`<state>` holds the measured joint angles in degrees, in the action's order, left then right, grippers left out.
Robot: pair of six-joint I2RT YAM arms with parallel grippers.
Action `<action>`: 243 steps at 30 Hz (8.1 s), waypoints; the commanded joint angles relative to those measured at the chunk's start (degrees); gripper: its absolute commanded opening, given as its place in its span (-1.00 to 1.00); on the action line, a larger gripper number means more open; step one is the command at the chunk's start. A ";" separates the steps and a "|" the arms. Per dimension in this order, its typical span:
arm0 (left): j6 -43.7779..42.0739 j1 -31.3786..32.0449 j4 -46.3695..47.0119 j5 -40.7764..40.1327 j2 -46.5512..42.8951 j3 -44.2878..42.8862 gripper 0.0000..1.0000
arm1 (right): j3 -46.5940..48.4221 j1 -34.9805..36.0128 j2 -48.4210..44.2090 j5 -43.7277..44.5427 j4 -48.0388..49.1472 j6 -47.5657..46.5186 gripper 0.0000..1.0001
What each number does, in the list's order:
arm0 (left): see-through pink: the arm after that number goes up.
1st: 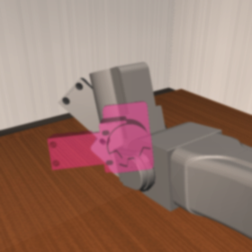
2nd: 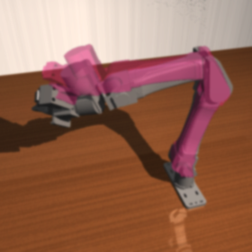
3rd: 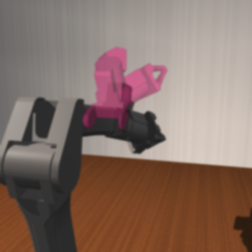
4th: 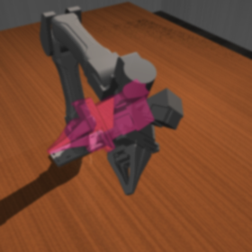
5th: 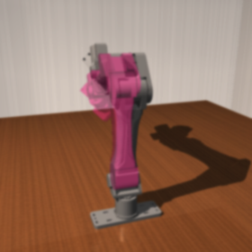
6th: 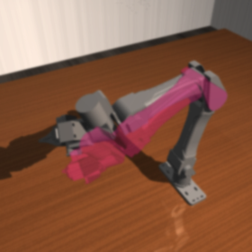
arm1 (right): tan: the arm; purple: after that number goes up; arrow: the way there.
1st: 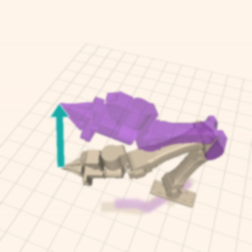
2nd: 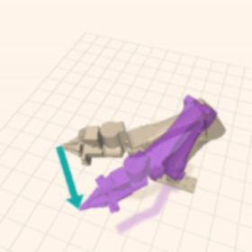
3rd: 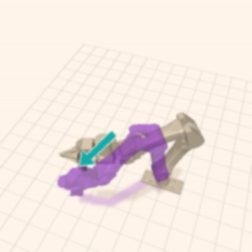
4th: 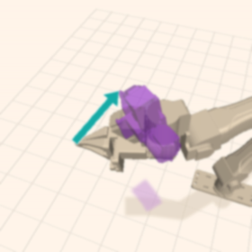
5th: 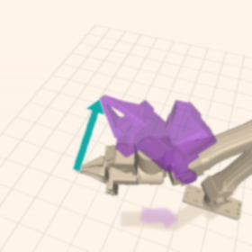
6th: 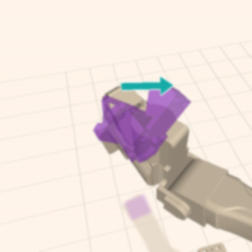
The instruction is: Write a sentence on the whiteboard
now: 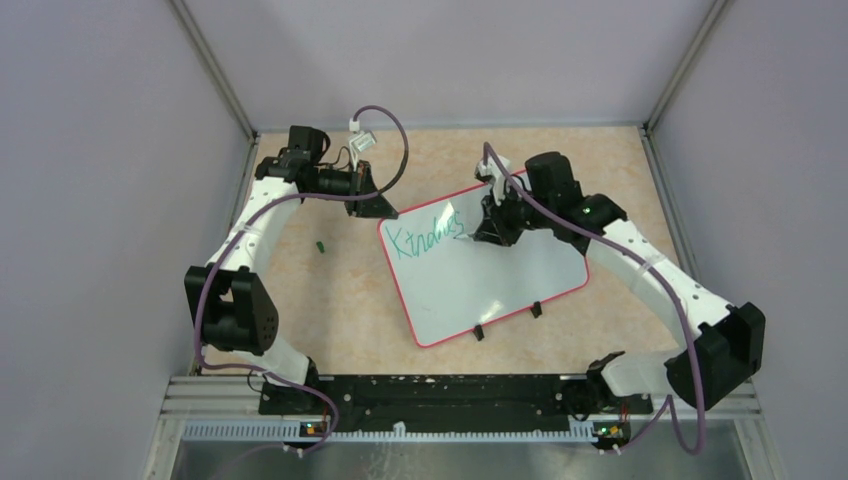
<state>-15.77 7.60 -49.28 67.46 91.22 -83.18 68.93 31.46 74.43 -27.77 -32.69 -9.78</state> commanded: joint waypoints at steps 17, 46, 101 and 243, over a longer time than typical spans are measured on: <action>-0.11 1.84 -1.45 0.55 -0.89 0.35 -1.00 | 5.42 -6.56 -2.25 -0.43 1.46 0.67 -1.00; -0.29 1.89 -1.50 0.51 -0.25 0.03 -1.00 | 3.41 -5.14 0.14 -0.80 1.66 -0.60 -1.00; -0.54 2.01 -1.55 0.13 -0.54 0.08 -1.00 | 2.76 -8.50 -5.83 -4.61 -2.77 -3.03 -1.00; -0.49 2.42 -1.60 -0.97 -0.43 0.14 -1.00 | 2.44 -13.35 -3.18 2.21 -4.69 -8.77 -1.00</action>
<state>-15.77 7.92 -49.08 66.48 91.22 -83.20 73.10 18.46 73.25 -26.41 -38.48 -17.56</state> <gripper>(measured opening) 0.088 0.098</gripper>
